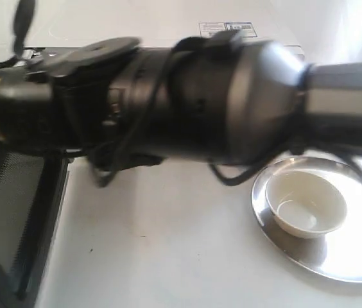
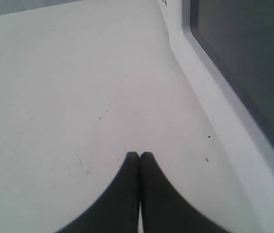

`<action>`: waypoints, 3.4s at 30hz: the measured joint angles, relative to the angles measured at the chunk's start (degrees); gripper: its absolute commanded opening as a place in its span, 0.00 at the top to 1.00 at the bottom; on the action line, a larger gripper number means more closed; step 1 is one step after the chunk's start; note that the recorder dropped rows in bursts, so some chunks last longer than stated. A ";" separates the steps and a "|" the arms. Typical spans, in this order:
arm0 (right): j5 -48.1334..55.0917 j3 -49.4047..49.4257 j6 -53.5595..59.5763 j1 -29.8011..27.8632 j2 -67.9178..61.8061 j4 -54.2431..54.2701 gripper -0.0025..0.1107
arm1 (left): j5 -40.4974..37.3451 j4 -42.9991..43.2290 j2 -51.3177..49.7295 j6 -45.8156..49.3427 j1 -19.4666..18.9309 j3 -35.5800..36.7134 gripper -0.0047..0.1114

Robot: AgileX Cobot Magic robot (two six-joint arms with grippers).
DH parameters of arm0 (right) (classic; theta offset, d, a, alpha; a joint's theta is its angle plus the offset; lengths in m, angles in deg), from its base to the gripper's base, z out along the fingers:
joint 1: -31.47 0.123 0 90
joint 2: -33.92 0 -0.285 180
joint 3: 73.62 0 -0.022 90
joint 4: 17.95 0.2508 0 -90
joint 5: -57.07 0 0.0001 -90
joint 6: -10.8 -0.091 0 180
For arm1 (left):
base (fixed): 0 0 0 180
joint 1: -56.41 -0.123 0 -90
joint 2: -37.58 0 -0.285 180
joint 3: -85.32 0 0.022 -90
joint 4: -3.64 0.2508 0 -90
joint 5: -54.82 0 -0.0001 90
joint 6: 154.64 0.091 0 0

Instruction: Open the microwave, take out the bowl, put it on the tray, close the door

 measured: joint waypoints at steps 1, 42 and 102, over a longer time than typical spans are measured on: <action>1.39 -2.29 1.20 1.11 -1.63 0.61 0.98 | 0.00 0.00 0.00 0.00 0.00 0.00 0.96; 71.34 -18.88 10.04 -9.70 -17.19 -2.78 0.98 | -0.02 0.03 0.00 0.00 -0.02 0.00 0.96; 47.91 42.76 6.45 -24.17 51.85 62.99 0.98 | -0.02 0.03 0.00 0.00 -0.02 0.00 0.96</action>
